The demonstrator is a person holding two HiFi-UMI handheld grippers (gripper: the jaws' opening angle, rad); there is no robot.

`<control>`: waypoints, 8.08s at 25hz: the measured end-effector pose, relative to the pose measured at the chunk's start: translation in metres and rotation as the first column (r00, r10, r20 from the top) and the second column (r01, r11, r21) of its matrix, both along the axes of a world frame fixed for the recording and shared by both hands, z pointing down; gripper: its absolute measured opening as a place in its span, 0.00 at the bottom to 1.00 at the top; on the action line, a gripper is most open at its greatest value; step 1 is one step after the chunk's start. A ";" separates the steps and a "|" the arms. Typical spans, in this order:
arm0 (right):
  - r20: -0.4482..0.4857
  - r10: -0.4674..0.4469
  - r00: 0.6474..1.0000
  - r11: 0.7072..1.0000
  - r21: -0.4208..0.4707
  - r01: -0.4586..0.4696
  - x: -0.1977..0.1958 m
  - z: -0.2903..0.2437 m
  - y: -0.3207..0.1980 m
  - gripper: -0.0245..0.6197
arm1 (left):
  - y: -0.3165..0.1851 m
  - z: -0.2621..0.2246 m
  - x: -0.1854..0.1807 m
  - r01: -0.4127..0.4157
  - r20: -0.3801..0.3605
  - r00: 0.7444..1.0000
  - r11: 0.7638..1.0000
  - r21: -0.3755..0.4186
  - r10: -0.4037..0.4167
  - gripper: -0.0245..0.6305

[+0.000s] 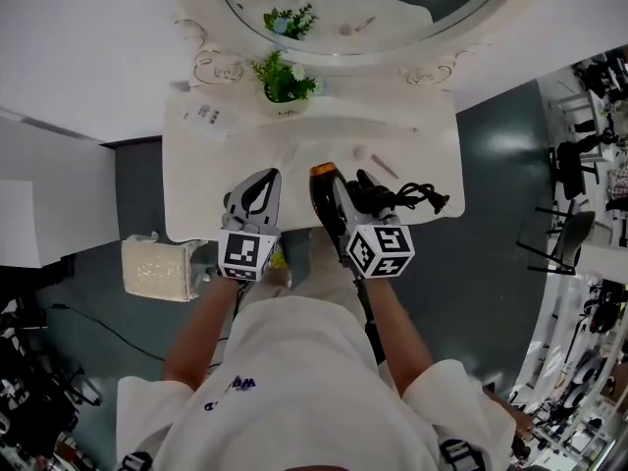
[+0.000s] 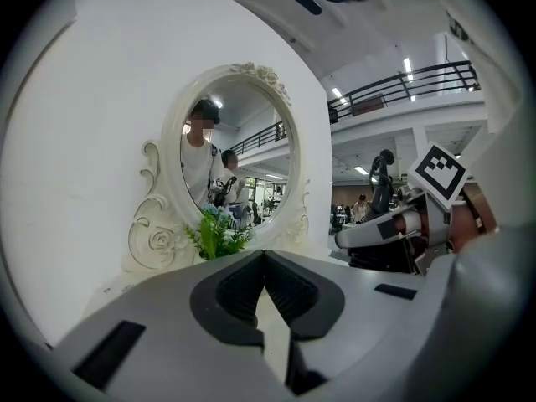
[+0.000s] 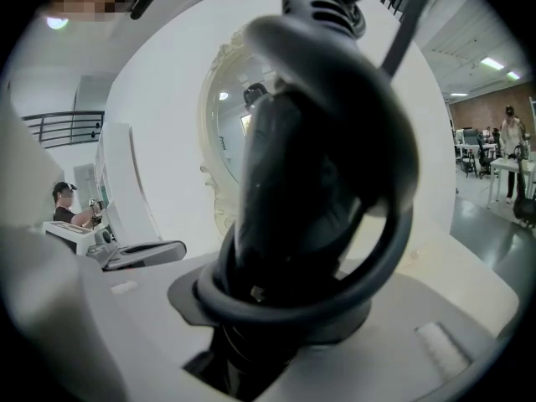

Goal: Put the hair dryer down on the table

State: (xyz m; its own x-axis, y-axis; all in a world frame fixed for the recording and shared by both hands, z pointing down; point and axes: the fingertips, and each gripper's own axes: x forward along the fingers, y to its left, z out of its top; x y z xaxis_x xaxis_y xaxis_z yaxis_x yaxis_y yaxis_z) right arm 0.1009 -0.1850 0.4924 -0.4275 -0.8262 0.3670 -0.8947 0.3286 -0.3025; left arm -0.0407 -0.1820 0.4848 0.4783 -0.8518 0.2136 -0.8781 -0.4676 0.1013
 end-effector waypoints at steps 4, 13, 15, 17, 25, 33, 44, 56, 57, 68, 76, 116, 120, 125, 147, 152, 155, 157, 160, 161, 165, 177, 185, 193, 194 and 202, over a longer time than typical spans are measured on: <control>0.012 0.031 0.999 0.999 -0.010 -0.031 0.004 0.013 -0.015 0.36 | -0.009 0.015 0.004 -0.016 0.014 1.000 1.000 -0.015 0.016 0.05; 0.019 0.036 0.999 0.998 -0.058 -0.035 -0.004 0.047 -0.025 0.36 | -0.019 0.047 0.006 -0.004 0.002 1.000 0.998 -0.060 0.004 0.05; 0.021 0.035 0.999 0.997 -0.074 -0.033 -0.008 0.057 -0.024 0.36 | -0.018 0.052 0.006 0.000 -0.003 1.000 0.997 -0.071 0.000 0.05; 0.027 0.057 0.998 0.995 -0.084 -0.055 -0.011 0.067 -0.026 0.36 | -0.018 0.056 0.005 0.004 -0.003 1.000 0.997 -0.076 -0.004 0.05; 0.086 0.132 0.988 0.977 -0.177 -0.115 -0.010 0.102 -0.030 0.36 | -0.024 0.070 0.000 0.031 -0.003 1.000 0.997 -0.071 -0.031 0.05; 0.059 0.178 0.982 0.955 -0.253 -0.158 -0.012 0.146 -0.039 0.36 | -0.019 0.093 -0.004 0.032 0.027 0.999 0.994 -0.107 -0.030 0.05; 0.049 0.160 0.986 0.965 -0.220 -0.146 -0.028 0.142 -0.056 0.36 | -0.019 0.111 -0.005 0.041 0.036 0.999 0.989 -0.139 -0.036 0.05; 0.050 0.155 0.987 0.969 -0.200 -0.142 -0.045 0.143 -0.073 0.37 | -0.026 0.119 -0.008 0.053 0.037 0.998 0.986 -0.159 -0.048 0.05; 0.048 0.153 0.987 0.970 -0.198 -0.141 -0.046 0.143 -0.074 0.37 | -0.026 0.120 -0.008 0.055 0.037 0.998 0.985 -0.162 -0.049 0.05; 0.042 0.169 0.985 0.969 -0.189 -0.158 -0.046 0.147 -0.084 0.38 | -0.030 0.125 -0.009 0.054 0.041 0.998 0.982 -0.179 -0.048 0.05; 0.025 0.090 0.996 0.988 -0.125 -0.087 -0.050 0.137 -0.085 0.42 | -0.031 0.121 -0.005 0.041 0.036 0.999 0.983 -0.180 -0.035 0.05; -0.388 -0.169 0.906 0.985 -0.094 0.144 -0.061 0.140 -0.057 0.62 | -0.026 0.124 0.008 0.008 0.016 1.000 0.983 -0.184 -0.005 0.05; -0.383 -0.161 0.910 0.986 -0.111 0.128 -0.052 0.141 -0.059 0.67 | -0.024 0.125 0.006 0.010 0.016 1.000 0.982 -0.187 -0.007 0.05; -0.371 -0.131 0.919 0.989 -0.117 0.094 -0.043 0.143 -0.059 0.69 | -0.024 0.125 0.008 0.005 0.015 1.000 0.982 -0.189 -0.003 0.05; -0.335 -0.111 0.936 0.983 -0.175 0.054 -0.021 0.157 -0.075 0.73 | -0.019 0.128 0.010 -0.003 0.025 1.000 0.980 -0.198 0.009 0.05; -0.322 -0.124 0.939 0.981 -0.180 0.068 -0.020 0.161 -0.083 0.74 | -0.022 0.130 0.012 -0.010 0.018 1.000 0.981 -0.196 0.014 0.05; -0.284 -0.117 0.952 0.977 -0.207 0.058 -0.015 0.167 -0.087 0.74 | -0.023 0.132 0.014 -0.011 0.019 1.000 0.979 -0.202 0.015 0.05; -0.256 -0.113 0.960 0.972 -0.227 0.054 -0.012 0.170 -0.091 0.74 | -0.025 0.133 0.015 -0.014 0.021 1.000 0.979 -0.202 0.018 0.05; -0.232 -0.118 0.965 0.968 -0.245 0.059 -0.010 0.173 -0.095 0.74 | -0.029 0.130 0.018 -0.018 0.024 0.999 0.981 -0.194 0.023 0.05; -0.227 -0.123 0.966 0.965 -0.253 0.064 -0.010 0.174 -0.095 0.74 | -0.029 0.129 0.019 -0.018 0.025 0.999 0.981 -0.194 0.023 0.05; -0.188 -0.142 0.972 0.952 -0.294 0.082 -0.016 0.182 -0.096 0.74 | -0.033 0.128 0.021 -0.011 0.028 0.999 0.980 -0.198 0.017 0.05; -0.079 -0.086 0.993 0.929 -0.366 0.051 -0.018 0.200 -0.098 0.75 | -0.040 0.137 0.032 -0.015 0.026 0.999 0.975 -0.220 0.021 0.05; -0.052 -0.120 0.991 0.920 -0.382 0.091 -0.023 0.207 -0.096 0.77 | -0.039 0.141 0.025 -0.004 0.038 0.999 0.973 -0.229 0.013 0.05; 0.012 -0.093 0.996 0.899 -0.428 0.089 -0.011 0.214 -0.093 0.79 | -0.032 0.149 0.016 0.022 0.038 0.999 0.968 -0.251 -0.012 0.05; 0.017 -0.100 0.995 0.895 -0.436 0.097 -0.010 0.215 -0.092 0.79 | -0.033 0.149 0.015 0.024 0.039 0.999 0.968 -0.250 -0.014 0.05; 0.058 -0.116 0.992 0.864 -0.487 0.129 -0.005 0.220 -0.089 0.79 | -0.037 0.150 -0.002 0.067 0.045 0.997 0.964 -0.256 -0.058 0.05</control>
